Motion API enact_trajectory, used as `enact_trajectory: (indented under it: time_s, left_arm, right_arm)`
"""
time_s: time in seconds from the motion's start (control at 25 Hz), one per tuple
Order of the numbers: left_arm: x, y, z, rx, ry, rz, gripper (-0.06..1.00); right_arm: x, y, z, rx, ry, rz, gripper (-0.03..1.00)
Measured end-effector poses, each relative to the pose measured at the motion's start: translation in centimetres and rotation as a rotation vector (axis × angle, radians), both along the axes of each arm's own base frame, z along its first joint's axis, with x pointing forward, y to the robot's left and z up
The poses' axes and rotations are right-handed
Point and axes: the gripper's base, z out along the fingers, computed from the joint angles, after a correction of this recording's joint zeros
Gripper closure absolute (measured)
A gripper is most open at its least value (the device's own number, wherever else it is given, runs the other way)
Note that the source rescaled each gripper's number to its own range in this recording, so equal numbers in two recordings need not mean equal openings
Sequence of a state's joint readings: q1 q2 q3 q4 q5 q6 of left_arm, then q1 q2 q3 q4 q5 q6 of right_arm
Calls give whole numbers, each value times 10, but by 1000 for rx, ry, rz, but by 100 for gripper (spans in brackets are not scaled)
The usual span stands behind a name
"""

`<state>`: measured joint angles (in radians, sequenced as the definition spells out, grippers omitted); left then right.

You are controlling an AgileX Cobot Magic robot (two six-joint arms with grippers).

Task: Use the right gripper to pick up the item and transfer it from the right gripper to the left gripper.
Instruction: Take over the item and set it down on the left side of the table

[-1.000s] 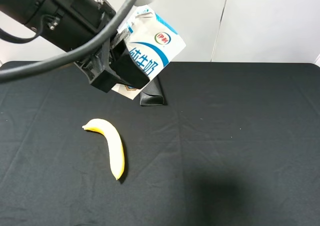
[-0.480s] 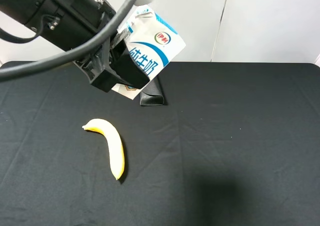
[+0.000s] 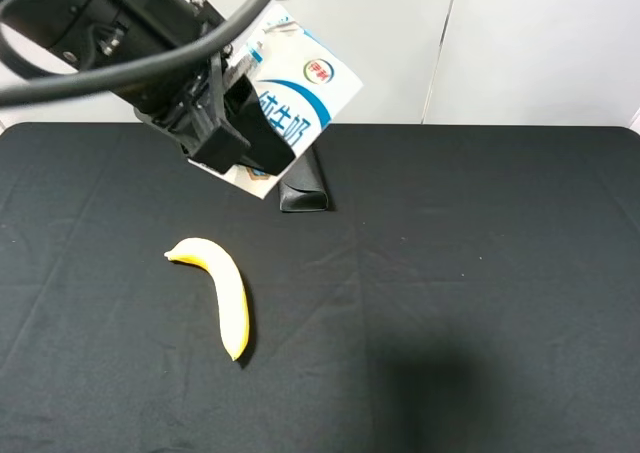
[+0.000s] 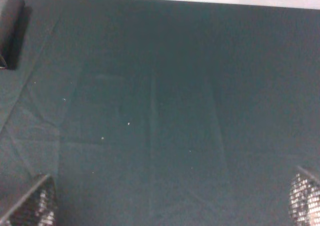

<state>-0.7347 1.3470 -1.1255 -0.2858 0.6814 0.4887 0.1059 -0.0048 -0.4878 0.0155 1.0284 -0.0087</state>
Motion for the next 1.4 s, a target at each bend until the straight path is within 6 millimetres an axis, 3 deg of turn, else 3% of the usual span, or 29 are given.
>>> enact_trajectory:
  time_s: [0.44, 0.92, 1.2, 1.4]
  left_arm:
    - [23, 30, 38, 143, -48, 328, 94]
    - [67, 125, 37, 192, 32, 723, 94]
    - [91, 161, 18, 231, 101, 849, 94]
    - [111, 160, -10, 275, 184, 828, 94]
  right_arm:
    - [0, 0, 0, 0, 0, 0, -3]
    - [0, 0, 0, 0, 0, 0, -3]
    - [0, 0, 0, 0, 0, 0, -3]
    - [0, 0, 0, 0, 0, 0, -3]
